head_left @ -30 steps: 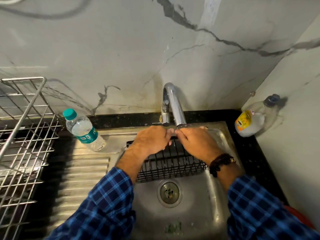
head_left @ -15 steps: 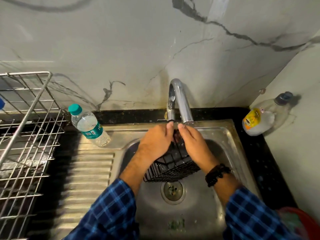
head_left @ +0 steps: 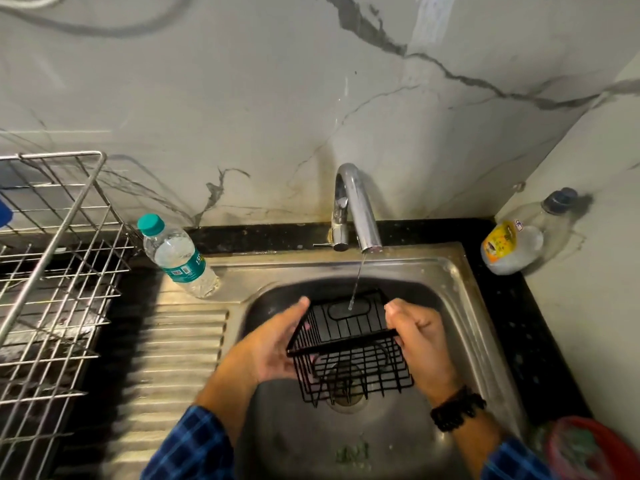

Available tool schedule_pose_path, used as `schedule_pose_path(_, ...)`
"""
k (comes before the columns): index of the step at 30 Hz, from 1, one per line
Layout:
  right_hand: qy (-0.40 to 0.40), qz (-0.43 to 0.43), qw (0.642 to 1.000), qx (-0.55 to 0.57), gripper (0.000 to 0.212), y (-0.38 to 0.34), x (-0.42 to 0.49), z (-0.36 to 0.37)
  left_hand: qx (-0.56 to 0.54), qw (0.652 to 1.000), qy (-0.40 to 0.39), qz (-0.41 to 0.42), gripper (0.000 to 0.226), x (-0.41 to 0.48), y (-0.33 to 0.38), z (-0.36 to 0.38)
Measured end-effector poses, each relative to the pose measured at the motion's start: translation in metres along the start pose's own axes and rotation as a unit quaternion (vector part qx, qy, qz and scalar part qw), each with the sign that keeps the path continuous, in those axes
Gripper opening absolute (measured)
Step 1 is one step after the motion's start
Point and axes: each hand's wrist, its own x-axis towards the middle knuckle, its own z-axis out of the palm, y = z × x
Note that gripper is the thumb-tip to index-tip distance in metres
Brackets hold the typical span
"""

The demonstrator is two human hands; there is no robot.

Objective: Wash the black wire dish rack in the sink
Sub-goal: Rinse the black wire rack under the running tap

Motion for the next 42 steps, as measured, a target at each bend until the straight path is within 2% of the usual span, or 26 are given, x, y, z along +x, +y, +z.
schedule_pose_path(2,-0.026,-0.020,0.999,0.007,0.046,-0.005,-0.008,-0.006,0.033,0.999,0.034,-0.003,0.063,0.005,-0.012,0.009)
schedule_pose_path(5,0.002,0.004,1.000,-0.025,0.035,-0.019,-0.012,-0.026,-0.002,0.996,0.062,0.061,0.034,0.006,-0.035,0.017)
schedule_pose_path(7,-0.012,0.107,0.990,-0.093,0.024,-0.020,-0.003,-0.035,0.019,0.985,0.092,0.143,0.025,0.003,-0.043,0.024)
schedule_pose_path(9,-0.053,0.279,0.954,-0.094,0.047,-0.015,0.006,-0.034,0.080,0.964,0.108,0.229,0.019,-0.005,-0.041,0.034)
schedule_pose_path(10,-0.059,0.339,0.937,-0.065,0.052,-0.011,0.009,-0.031,0.110,0.952,0.111,0.265,0.020,-0.010,-0.036,0.039)
schedule_pose_path(11,-0.051,0.363,0.930,-0.035,0.053,-0.009,0.012,-0.027,0.137,0.938,0.114,0.296,0.024,-0.010,-0.030,0.039)
schedule_pose_path(13,0.010,0.336,0.942,0.004,0.053,-0.001,0.015,-0.021,0.194,0.909,0.119,0.349,0.030,-0.005,-0.018,0.037)
schedule_pose_path(16,0.078,0.266,0.961,0.001,0.050,0.014,0.013,-0.014,0.302,0.839,0.205,0.404,0.024,0.009,-0.013,0.034)
schedule_pose_path(18,0.083,0.225,0.971,-0.013,0.056,0.022,0.004,-0.012,0.294,0.829,0.246,0.407,0.013,0.013,-0.019,0.036)
schedule_pose_path(20,0.084,0.180,0.980,-0.010,0.061,0.022,-0.003,-0.012,0.252,0.848,0.253,0.392,0.017,0.020,-0.026,0.040)
schedule_pose_path(23,0.104,0.103,0.989,0.010,0.064,0.017,-0.002,-0.011,0.153,0.897,0.199,0.365,0.007,0.031,-0.025,0.045)
schedule_pose_path(26,0.162,0.047,0.985,0.044,0.057,0.014,0.004,-0.008,0.110,0.912,0.135,0.371,0.022,0.033,-0.006,0.052)
schedule_pose_path(29,0.178,0.014,0.982,0.058,0.055,0.006,0.007,-0.005,0.095,0.919,0.097,0.369,0.016,0.044,0.015,0.057)
schedule_pose_path(30,0.175,0.006,0.983,0.060,0.059,0.006,0.008,-0.005,0.103,0.922,0.089,0.362,0.029,0.047,0.022,0.058)
schedule_pose_path(32,0.163,0.017,0.985,0.061,0.071,0.006,0.008,-0.009,0.108,0.939,0.025,0.325,0.048,0.047,0.031,0.057)
schedule_pose_path(35,0.128,0.084,0.984,0.086,0.051,0.015,0.015,-0.022,0.073,0.960,-0.132,0.237,0.038,0.042,0.032,0.042)
schedule_pose_path(37,0.113,0.150,0.975,0.120,0.043,0.022,0.018,-0.030,0.051,0.961,-0.177,0.206,0.061,0.045,0.022,0.024)
schedule_pose_path(39,0.102,0.176,0.969,0.141,0.045,0.025,0.019,-0.031,0.033,0.963,-0.198,0.181,0.082,0.053,0.017,0.019)
schedule_pose_path(42,0.074,0.159,0.978,0.112,0.050,0.023,0.011,-0.017,0.047,0.980,-0.122,0.151,0.084,0.057,0.027,0.031)
